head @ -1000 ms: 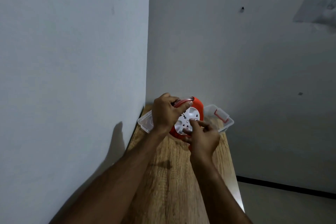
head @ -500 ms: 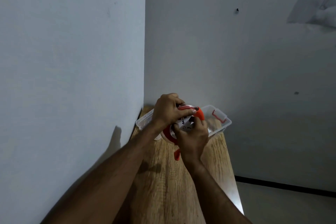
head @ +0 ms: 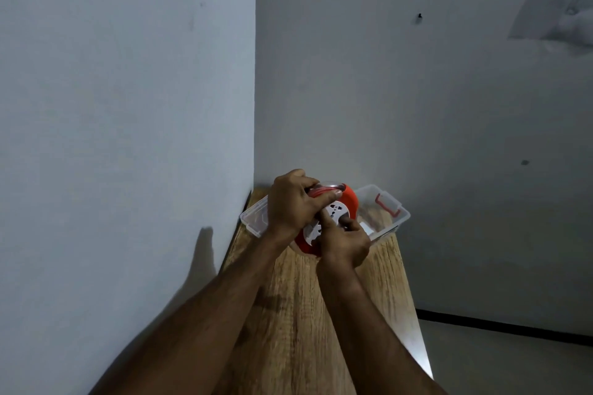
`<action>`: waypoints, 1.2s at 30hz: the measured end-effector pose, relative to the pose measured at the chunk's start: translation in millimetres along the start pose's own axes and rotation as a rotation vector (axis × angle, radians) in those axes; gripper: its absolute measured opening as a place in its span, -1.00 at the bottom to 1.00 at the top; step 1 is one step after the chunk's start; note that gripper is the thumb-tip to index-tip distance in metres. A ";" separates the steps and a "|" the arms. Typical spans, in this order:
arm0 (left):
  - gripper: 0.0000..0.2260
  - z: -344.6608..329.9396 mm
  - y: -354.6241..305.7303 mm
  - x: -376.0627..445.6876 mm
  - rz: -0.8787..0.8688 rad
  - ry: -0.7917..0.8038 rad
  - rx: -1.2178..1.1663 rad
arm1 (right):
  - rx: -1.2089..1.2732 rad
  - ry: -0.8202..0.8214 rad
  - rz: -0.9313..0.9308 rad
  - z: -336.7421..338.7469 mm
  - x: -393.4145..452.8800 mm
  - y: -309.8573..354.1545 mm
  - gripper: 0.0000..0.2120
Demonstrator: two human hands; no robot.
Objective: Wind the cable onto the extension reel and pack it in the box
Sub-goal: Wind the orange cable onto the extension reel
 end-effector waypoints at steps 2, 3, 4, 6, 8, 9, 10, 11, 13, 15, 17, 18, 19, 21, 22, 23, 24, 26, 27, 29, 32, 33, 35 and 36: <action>-0.55 -0.2 -0.2 -0.3 0.004 -0.001 0.009 | 0.053 0.009 -0.073 -0.5 0.7 -1.5 -0.56; -0.55 -0.5 -0.7 -0.6 0.008 -0.001 0.013 | 0.073 0.011 -0.093 -0.6 1.5 -3.5 -0.56; -0.54 -0.8 -1.0 -1.4 0.014 -0.002 0.014 | 0.079 0.011 -0.105 -0.2 1.9 -5.0 -0.55; -0.55 -2.1 -0.2 -2.5 0.028 -0.009 0.012 | 0.082 0.008 -0.106 0.8 1.8 -4.5 -0.53; -0.56 -3.0 1.9 -3.2 0.063 -0.024 -0.019 | 0.068 0.037 -0.049 3.1 3.1 -0.2 -0.49; -0.57 -3.2 2.7 -3.1 0.090 -0.038 -0.045 | 0.045 0.061 0.019 5.2 3.8 3.5 -0.47; -0.58 -2.5 3.2 -3.1 0.116 -0.055 -0.071 | 0.003 0.087 0.115 7.9 3.3 7.8 -0.47; -0.60 -2.0 3.9 -3.1 0.139 -0.070 -0.092 | -0.041 0.100 0.221 11.9 1.8 12.2 -0.49; -0.63 -1.9 5.0 -2.8 0.183 -0.084 -0.125 | -0.100 0.038 0.414 24.5 1.3 18.2 -0.64; -0.65 -1.4 6.1 -3.1 0.227 -0.091 -0.146 | -0.099 -0.073 0.523 39.4 6.7 21.0 -0.80; -0.68 -1.0 8.6 -3.5 0.271 -0.091 -0.167 | -0.103 -0.073 0.534 47.5 20.2 15.2 -0.84; -0.69 -0.9 10.5 -3.8 0.295 -0.092 -0.179 | -0.109 -0.028 0.508 48.7 27.1 10.1 -0.81; -0.70 -0.7 12.6 -4.4 0.320 -0.093 -0.196 | -0.112 0.034 0.471 48.4 32.4 5.1 -0.76; -0.69 -1.2 17.7 -6.8 0.364 -0.102 -0.241 | -0.112 0.160 0.420 46.2 37.7 -5.0 -0.64; -0.68 -1.3 20.7 -8.2 0.387 -0.107 -0.262 | -0.107 0.211 0.412 45.1 37.4 -8.6 -0.62; -0.67 -1.1 24.0 -10.0 0.414 -0.110 -0.279 | -0.093 0.250 0.406 44.2 35.9 -10.3 -0.62; -0.67 -0.5 26.8 -12.0 0.441 -0.113 -0.289 | -0.076 0.284 0.398 43.4 35.0 -12.1 -0.64; -0.65 2.2 35.3 -16.9 0.492 -0.122 -0.312 | -0.064 0.344 0.391 40.6 32.1 -15.4 -0.67; -0.64 3.5 41.0 -18.7 0.516 -0.129 -0.323 | -0.069 0.366 0.395 38.8 30.7 -16.6 -0.67; -0.63 7.2 50.0 -22.8 0.566 -0.143 -0.340 | -0.083 0.389 0.400 34.8 28.9 -20.6 -0.67; -0.62 16.3 56.7 -35.1 0.628 -0.181 -0.328 | -0.110 0.388 0.412 32.2 24.0 -26.5 -0.69; -0.62 18.4 59.8 -39.7 0.637 -0.195 -0.327 | -0.121 0.397 0.414 30.9 22.2 -29.5 -0.67; -0.63 23.7 66.6 -51.8 0.666 -0.212 -0.303 | -0.158 0.433 0.420 29.6 15.7 -36.3 -0.64; -0.63 24.5 71.7 -57.9 0.690 -0.209 -0.292 | -0.179 0.457 0.416 28.6 12.5 -40.5 -0.64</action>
Point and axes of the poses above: each hand's wrist, its own x-axis towards the middle knuckle, its own z-axis out of the back of the hand, y = z × x, the point moved 3 cm from there along x, towards the middle knuckle, and after that the axes turned 8 degrees about z, right-handed, at the moved point
